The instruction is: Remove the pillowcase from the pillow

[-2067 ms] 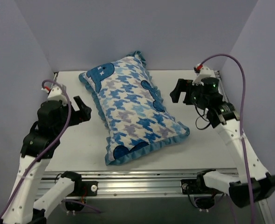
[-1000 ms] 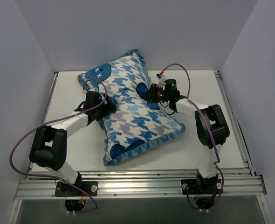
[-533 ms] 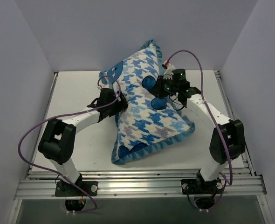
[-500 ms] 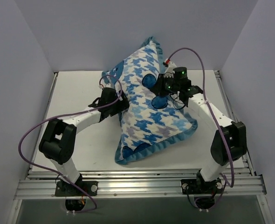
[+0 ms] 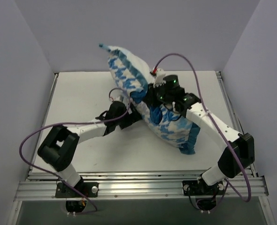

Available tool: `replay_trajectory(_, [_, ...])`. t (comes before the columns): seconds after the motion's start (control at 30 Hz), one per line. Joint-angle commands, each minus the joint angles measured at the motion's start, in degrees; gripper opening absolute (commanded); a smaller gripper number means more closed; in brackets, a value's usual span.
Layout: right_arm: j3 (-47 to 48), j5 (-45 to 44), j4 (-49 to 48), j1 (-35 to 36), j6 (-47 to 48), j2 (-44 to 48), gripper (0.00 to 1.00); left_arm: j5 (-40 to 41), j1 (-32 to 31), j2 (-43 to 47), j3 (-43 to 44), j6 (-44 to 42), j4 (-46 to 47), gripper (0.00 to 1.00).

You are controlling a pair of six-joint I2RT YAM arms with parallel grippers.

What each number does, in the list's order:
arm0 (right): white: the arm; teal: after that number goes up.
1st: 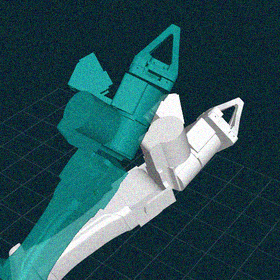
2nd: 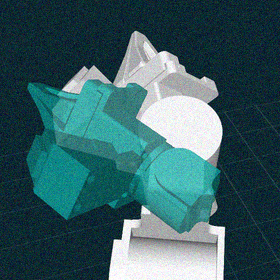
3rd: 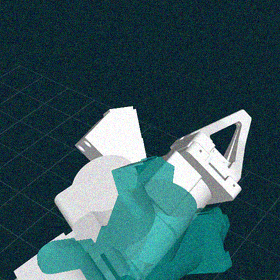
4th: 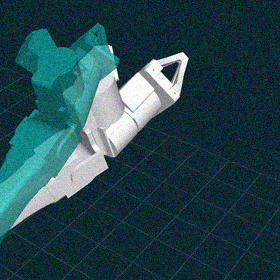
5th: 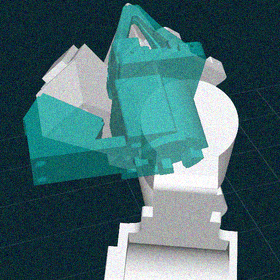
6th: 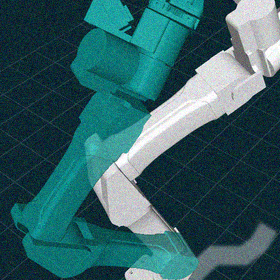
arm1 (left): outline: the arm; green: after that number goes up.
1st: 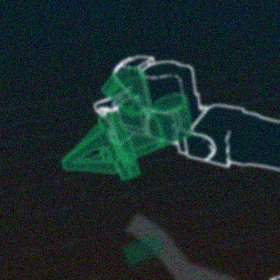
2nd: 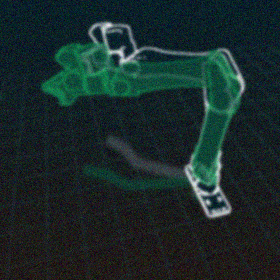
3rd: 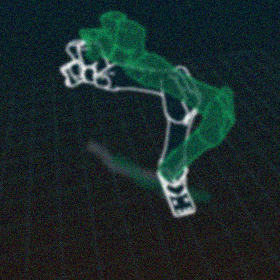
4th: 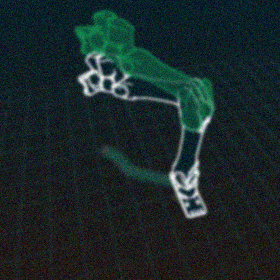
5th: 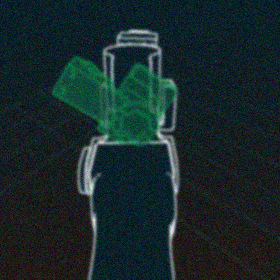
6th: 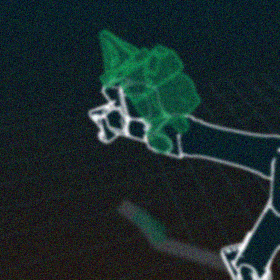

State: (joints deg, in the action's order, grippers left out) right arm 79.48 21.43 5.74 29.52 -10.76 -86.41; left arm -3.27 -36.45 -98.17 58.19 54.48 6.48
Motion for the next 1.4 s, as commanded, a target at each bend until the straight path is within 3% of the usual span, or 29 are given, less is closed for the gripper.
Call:
replay_trajectory(0.0, [-9.33,-0.59,-5.20,4.75,-3.20,-0.95,0.00,2.65,1.72,8.06,-10.96,7.12,5.47,0.95])
replay_trajectory(0.1, [-13.30,-2.18,-7.31,9.49,-5.31,-2.00,0.00,5.81,1.99,23.48,-20.56,7.22,0.22,0.94])
replay_trajectory(0.17, [-12.78,-5.33,-7.23,14.76,-6.02,-2.09,0.00,7.21,1.73,31.24,-22.76,6.52,-10.39,0.94])
replay_trajectory(0.2, [-11.99,-6.91,-6.36,16.69,-7.07,-2.18,0.04,9.48,1.56,39.20,-22.60,5.47,-18.44,0.94])
replay_trajectory(0.33, [-7.16,-14.74,-3.19,22.77,-9.79,-1.75,0.37,16.79,1.38,55.43,-17.25,3.62,-38.61,0.94])
replay_trajectory(0.37, [-6.19,-17.80,-2.67,24.08,-10.06,-0.79,0.51,18.19,1.38,57.89,-15.76,3.27,-41.87,0.94])
replay_trajectory(0.47, [-1.27,-21.25,0.93,25.67,-9.72,0.80,0.71,21.98,1.47,64.32,-10.04,1.95,-50.50,0.94])
replay_trajectory(0.53, [2.95,-25.38,4.45,26.20,-9.10,1.77,0.77,23.13,1.47,65.82,-6.61,0.55,-53.23,0.94])
replay_trajectory(0.67, [4.98,-33.01,8.32,26.47,-11.19,5.19,0.87,22.78,1.47,62.06,-2.13,-5.33,-51.66,0.94])
replay_trajectory(0.83, [0.77,-47.33,17.37,23.24,-18.66,11.68,0.92,19.97,1.47,47.48,3.85,-13.86,-43.76,0.94])
replay_trajectory(0.97, [-11.41,-45.95,20.89,16.20,-25.00,20.65,0.93,15.06,1.47,32.57,10.95,-19.48,-33.93,0.94])
replay_trajectory(1.1, [-19.86,-47.70,24.48,14.08,-30.88,30.41,0.93,13.55,0.68,21.83,16.24,-22.30,-26.81,0.94])
replay_trajectory(1.27, [-27.00,-45.34,25.03,12.50,-35.11,36.22,0.94,15.83,0.41,13.54,15.29,-19.07,-22.47,0.94])
replay_trajectory(1.37, [-30.96,-40.78,16.89,12.06,-33.28,34.65,0.93,20.22,1.20,12.91,9.59,-14.15,-24.23,0.94])
